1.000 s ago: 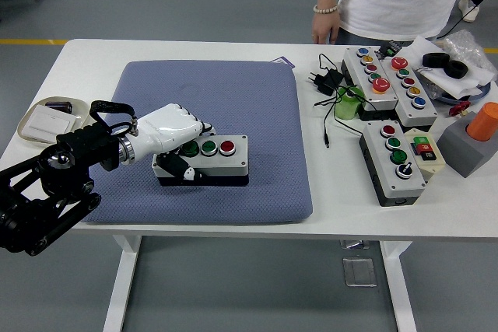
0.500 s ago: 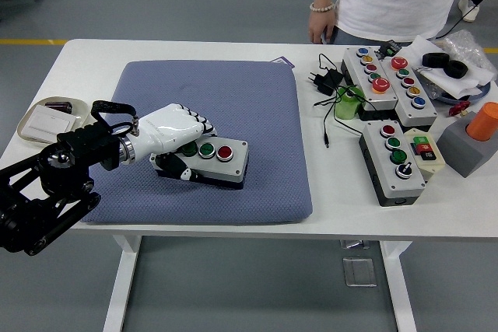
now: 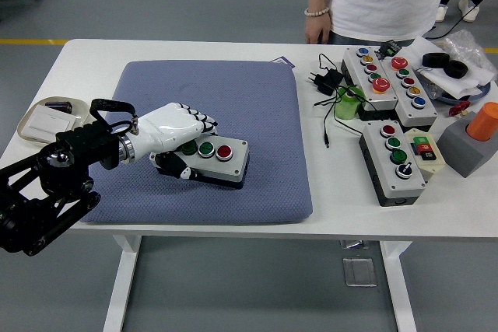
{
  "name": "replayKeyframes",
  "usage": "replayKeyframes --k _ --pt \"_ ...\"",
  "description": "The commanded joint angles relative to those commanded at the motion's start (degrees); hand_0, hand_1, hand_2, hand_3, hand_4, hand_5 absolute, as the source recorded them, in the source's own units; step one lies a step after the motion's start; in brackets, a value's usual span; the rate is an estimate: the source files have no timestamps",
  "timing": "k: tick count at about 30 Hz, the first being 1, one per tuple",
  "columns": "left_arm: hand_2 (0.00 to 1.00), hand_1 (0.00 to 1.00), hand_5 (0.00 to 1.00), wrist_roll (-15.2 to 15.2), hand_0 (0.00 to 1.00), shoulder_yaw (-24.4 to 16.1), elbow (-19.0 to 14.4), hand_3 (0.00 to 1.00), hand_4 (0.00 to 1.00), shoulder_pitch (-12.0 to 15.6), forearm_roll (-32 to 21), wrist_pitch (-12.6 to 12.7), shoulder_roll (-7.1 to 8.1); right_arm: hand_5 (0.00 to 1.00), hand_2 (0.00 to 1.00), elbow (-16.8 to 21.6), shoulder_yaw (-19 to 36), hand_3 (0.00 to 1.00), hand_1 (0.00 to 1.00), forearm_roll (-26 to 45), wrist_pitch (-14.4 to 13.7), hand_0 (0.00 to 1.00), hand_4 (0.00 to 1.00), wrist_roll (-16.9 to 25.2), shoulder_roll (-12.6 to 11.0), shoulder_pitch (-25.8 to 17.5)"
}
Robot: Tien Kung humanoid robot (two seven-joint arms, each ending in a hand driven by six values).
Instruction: Pick up the button,place it on the desk,press the button,press the button
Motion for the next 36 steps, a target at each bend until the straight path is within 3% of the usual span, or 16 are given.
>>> replayKeyframes --k 16,24,30,33,35,36 --pt "0.922 0.837 0.156 0.51 0.74 -0.48 0.11 0.831 0.606 0.07 -1.49 -1.19 -0.23 0.022 0.539 0.0 0.14 0.582 0.477 0.15 -0.13 0.627 0.279 0.1 0.16 -0.05" --pt "0.943 0.848 0.148 0.55 0.746 -2.03 -4.35 0.866 0.607 0.74 -1.95 -0.5 0.15 0.022 0.539 0.0 0.13 0.582 0.477 0.12 -0.05 0.627 0.279 0.09 0.11 0.06" --pt "0.949 0.862 0.141 0.9 0.769 -2.92 -7.28 0.864 0.606 1.61 -1.73 -1.53 0.49 0.022 0.539 0.0 0.27 0.582 0.477 -0.12 -0.01 0.627 0.279 -0.03 0.11 0.15" --pt "0.949 0.862 0.141 1.08 0.769 -4.94 -9.77 0.864 0.606 3.28 -1.36 -1.75 0.99 0.022 0.539 0.0 0.23 0.582 0.477 -0.14 0.0 0.627 0.279 -0.03 0.1 0.13" --pt "0.949 0.862 0.141 1.47 0.769 -7.92 -13.22 0.864 0.606 5.8 -0.99 -0.83 1.82 0.022 0.539 0.0 -0.07 0.582 0.477 0.52 -0.06 0.627 0.279 0.15 0.1 -0.02" --pt "0.435 0.417 0.002 1.67 0.515 -9.23 -14.91 0.743 0.476 6.86 -0.9 -0.52 2.04 0.022 0.539 0.0 -0.07 0.582 0.477 0.62 -0.09 0.627 0.279 0.18 0.11 -0.07"
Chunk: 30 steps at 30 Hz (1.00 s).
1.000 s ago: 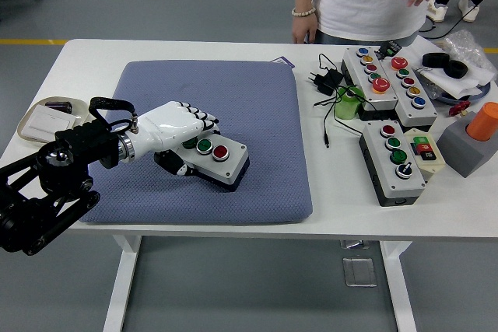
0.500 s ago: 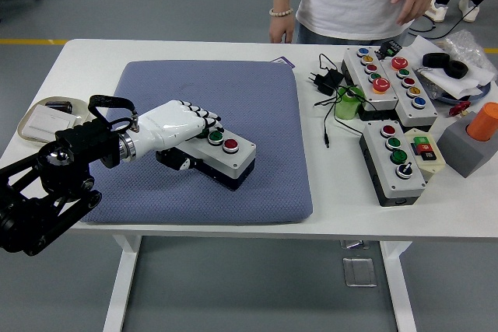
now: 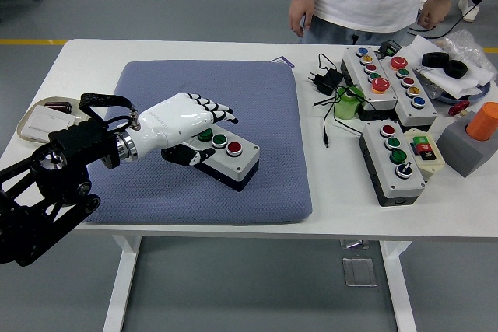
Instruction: Pick up the button,place it on the desk,press the button,press the button
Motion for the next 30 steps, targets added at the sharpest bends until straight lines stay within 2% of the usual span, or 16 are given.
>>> replayKeyframes --k 2,5,6,11,12,14,17,18,23,24,27,29,30 --pt "0.435 0.417 0.002 0.33 0.515 -2.65 -3.52 0.743 0.476 2.13 0.41 0.92 0.6 0.022 0.539 0.0 0.32 0.582 0.477 -0.41 0.0 0.627 0.279 -0.07 0.0 -0.03" --pt "0.435 0.417 0.002 1.17 0.515 -5.59 -7.91 0.743 0.476 4.61 2.12 0.23 1.52 0.022 0.539 0.0 0.43 0.582 0.477 -0.56 0.01 0.627 0.279 -0.15 0.04 -0.14" --pt "0.246 0.219 0.002 1.56 0.353 -6.13 -9.07 0.674 0.54 5.22 2.12 -0.44 1.84 0.022 0.539 0.0 0.44 0.582 0.477 -0.6 0.02 0.627 0.279 -0.16 0.04 -0.18" --pt "0.246 0.219 0.002 3.0 0.353 -6.37 -13.99 0.674 0.54 8.18 2.12 -8.25 3.8 0.022 0.539 0.0 0.77 0.582 0.477 -1.23 0.07 0.627 0.279 -0.27 0.12 -0.41" --pt "0.182 0.154 0.002 3.12 0.282 -6.27 -14.42 0.495 0.493 8.55 2.12 -9.05 4.01 0.022 0.539 0.0 0.76 0.582 0.477 -1.19 0.06 0.627 0.279 -0.26 0.14 -0.45" --pt "0.182 0.154 0.002 3.87 0.282 -5.53 -16.43 0.495 0.493 10.51 2.12 -11.88 4.91 0.022 0.539 0.0 0.77 0.582 0.477 -0.9 -0.04 0.627 0.279 -0.23 0.25 -0.61" --pt "0.182 0.154 0.002 4.91 0.282 -4.03 -18.19 0.495 0.493 11.98 2.12 -14.63 5.43 0.022 0.539 0.0 1.0 0.582 0.477 -1.04 -0.11 0.627 0.279 -0.26 0.3 -0.64" --pt "0.148 0.116 0.002 5.02 0.225 -3.83 -18.33 0.488 0.456 12.09 2.12 -14.89 5.46 0.022 0.539 0.0 1.02 0.582 0.477 -1.06 -0.11 0.627 0.279 -0.26 0.3 -0.64" --pt "0.148 0.116 0.002 6.66 0.225 -1.12 -18.28 0.488 0.456 11.46 2.12 -16.2 4.91 0.022 0.539 0.0 1.17 0.582 0.477 -1.72 -0.09 0.627 0.279 -0.41 0.41 -0.48" --pt "0.127 0.095 0.002 7.02 0.195 -0.54 -18.02 0.612 0.45 11.2 2.12 -16.36 4.73 0.022 0.539 0.0 1.13 0.582 0.477 -1.62 -0.1 0.627 0.279 -0.39 0.43 -0.46" --pt "0.127 0.095 0.002 7.77 0.195 0.82 -16.91 0.612 0.45 10.41 2.12 -15.99 4.04 0.022 0.539 0.0 1.1 0.582 0.477 -1.49 -0.13 0.627 0.279 -0.38 0.44 -0.41" --pt "0.127 0.095 0.002 8.38 0.195 1.98 -15.37 0.612 0.45 9.41 1.86 -15.22 3.03 0.022 0.539 0.0 1.09 0.582 0.477 -1.54 -0.13 0.627 0.279 -0.4 0.44 -0.36" --pt "0.126 0.091 0.002 8.47 0.191 2.17 -15.12 0.672 0.434 9.25 1.77 -15.11 2.88 0.022 0.539 0.0 1.1 0.582 0.477 -1.55 -0.13 0.627 0.279 -0.41 0.44 -0.35"
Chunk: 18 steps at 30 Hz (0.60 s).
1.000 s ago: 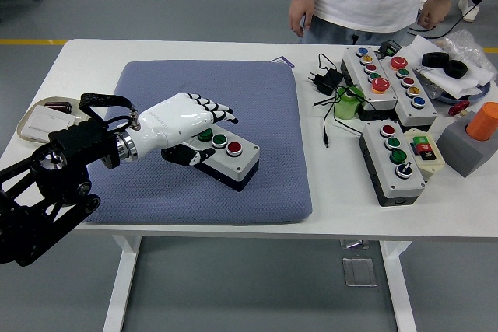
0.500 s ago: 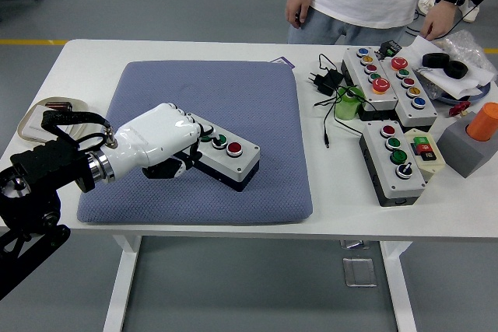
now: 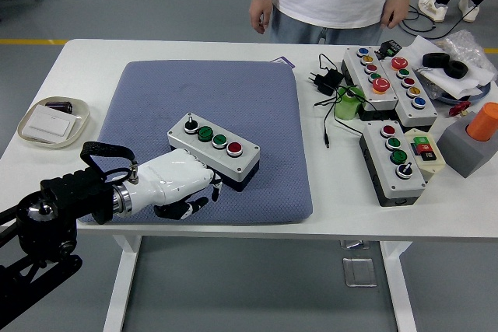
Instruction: Pick up the button,place it on the desk,press the button,press the button
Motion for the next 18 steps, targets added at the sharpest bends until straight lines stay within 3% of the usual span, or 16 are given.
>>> replayKeyframes --k 5,6,7,18 --pt "0.126 0.091 0.002 1.72 0.191 1.44 3.81 0.672 0.434 -2.34 -0.43 -0.26 -2.48 0.022 0.539 0.0 -0.14 0.582 0.477 0.08 0.04 0.627 0.279 0.07 -0.05 0.2" --pt "0.114 0.078 0.002 2.22 0.176 1.54 4.87 0.763 0.425 -2.9 -0.44 -0.52 -3.06 0.022 0.539 0.0 -0.22 0.582 0.477 0.16 0.04 0.627 0.28 0.1 -0.08 0.3" --pt "0.114 0.078 0.002 2.75 0.176 1.51 5.86 0.763 0.425 -3.37 -0.72 -0.68 -3.65 0.022 0.539 0.0 -0.29 0.582 0.477 0.2 0.06 0.627 0.28 0.13 -0.12 0.37" --pt "0.111 0.073 0.002 4.14 0.165 2.38 9.3 0.821 0.393 -5.34 -3.44 -0.4 -5.83 0.022 0.539 0.0 -0.32 0.582 0.477 0.03 0.19 0.627 0.279 0.14 -0.25 0.29"
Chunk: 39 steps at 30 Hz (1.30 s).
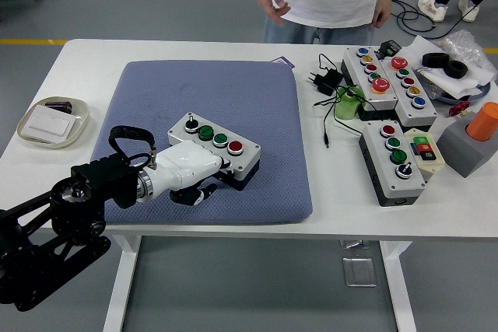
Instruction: Pick up the button,place it on the desk,press the button,press the button
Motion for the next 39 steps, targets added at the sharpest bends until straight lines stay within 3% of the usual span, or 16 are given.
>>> replayKeyframes --k 11,27,33,35,39 --pt "0.11 0.071 0.002 0.66 0.164 0.47 3.08 0.83 0.385 -1.66 -2.47 2.12 -2.1 0.022 0.539 0.0 0.17 0.582 0.477 -0.42 0.1 0.627 0.279 0.0 -0.07 -0.06" --pt "0.108 0.067 0.002 1.72 0.157 0.02 12.57 0.867 0.354 -4.59 -4.29 5.45 -5.39 0.022 0.539 0.0 0.29 0.582 0.477 -0.91 0.16 0.627 0.279 -0.09 -0.17 0.06" --pt "0.109 0.066 0.002 1.89 0.158 -0.36 13.26 0.88 0.351 -4.6 -4.24 5.53 -5.77 0.022 0.539 0.0 0.35 0.582 0.477 -1.19 0.2 0.627 0.28 -0.16 -0.18 -0.04" --pt "0.109 0.066 0.002 1.88 0.158 -0.46 11.75 0.88 0.351 -4.03 -3.82 3.93 -5.42 0.022 0.539 0.0 0.23 0.582 0.477 -1.04 0.2 0.627 0.28 -0.12 -0.19 -0.14" --pt "0.111 0.068 0.002 1.75 0.159 -0.1 9.78 0.857 0.36 -3.44 -3.48 3.55 -4.97 0.022 0.539 0.0 0.15 0.582 0.477 -0.76 0.18 0.627 0.28 -0.04 -0.22 -0.31"
